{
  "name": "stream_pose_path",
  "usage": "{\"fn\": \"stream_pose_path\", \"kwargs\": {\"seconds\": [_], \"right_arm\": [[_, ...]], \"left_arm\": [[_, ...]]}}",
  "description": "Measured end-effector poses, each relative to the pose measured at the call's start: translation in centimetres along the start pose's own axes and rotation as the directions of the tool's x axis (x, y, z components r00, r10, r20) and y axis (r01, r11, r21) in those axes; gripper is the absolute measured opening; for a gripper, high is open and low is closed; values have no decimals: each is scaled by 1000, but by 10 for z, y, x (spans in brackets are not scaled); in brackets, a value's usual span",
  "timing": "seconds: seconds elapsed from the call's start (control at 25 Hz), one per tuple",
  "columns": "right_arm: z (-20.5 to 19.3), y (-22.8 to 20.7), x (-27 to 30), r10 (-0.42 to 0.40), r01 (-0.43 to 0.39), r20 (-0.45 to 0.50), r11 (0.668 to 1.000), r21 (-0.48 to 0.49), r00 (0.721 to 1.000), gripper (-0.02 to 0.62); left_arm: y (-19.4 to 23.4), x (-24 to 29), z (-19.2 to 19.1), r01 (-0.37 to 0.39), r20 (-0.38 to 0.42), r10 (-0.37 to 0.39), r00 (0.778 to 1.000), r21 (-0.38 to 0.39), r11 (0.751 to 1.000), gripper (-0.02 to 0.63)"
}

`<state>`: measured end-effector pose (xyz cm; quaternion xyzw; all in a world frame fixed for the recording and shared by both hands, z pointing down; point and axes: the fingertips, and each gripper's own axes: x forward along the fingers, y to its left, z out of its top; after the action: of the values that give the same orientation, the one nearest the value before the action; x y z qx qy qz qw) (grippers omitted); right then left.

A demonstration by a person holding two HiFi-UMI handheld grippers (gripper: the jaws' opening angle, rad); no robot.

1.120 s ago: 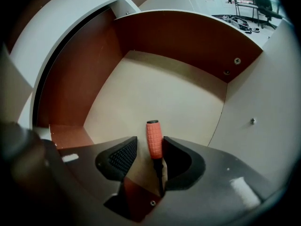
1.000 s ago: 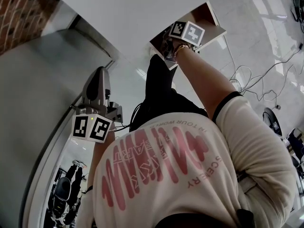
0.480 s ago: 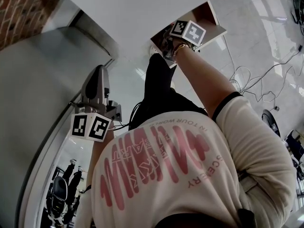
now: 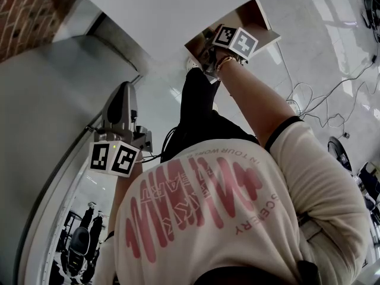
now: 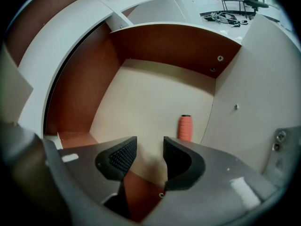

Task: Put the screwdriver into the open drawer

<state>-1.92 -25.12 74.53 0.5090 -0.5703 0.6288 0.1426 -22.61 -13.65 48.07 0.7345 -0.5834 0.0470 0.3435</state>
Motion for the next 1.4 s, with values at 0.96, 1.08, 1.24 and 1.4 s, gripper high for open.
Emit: {"fn": "stream_pose_path", "kwargs": {"seconds": [0.96, 1.08, 1.24, 1.4], "right_arm": [[-26, 48, -120, 203, -200, 28, 975, -97, 979, 170], [-38, 55, -152, 244, -240, 17, 964, -111, 970, 163], [-46, 72, -198, 306, -301, 32, 948, -100, 952, 146], [-54, 98, -247, 395, -387, 43, 913, -129, 918, 135]], "left_arm": [[-58, -46, 22, 83, 116, -84, 990, 10, 996, 5], [-74, -53, 35, 109, 151, -111, 982, 22, 994, 5], [-100, -63, 55, 141, 220, -142, 965, 21, 990, 5], [-138, -78, 60, 175, 225, -196, 955, 107, 979, 5]]}}
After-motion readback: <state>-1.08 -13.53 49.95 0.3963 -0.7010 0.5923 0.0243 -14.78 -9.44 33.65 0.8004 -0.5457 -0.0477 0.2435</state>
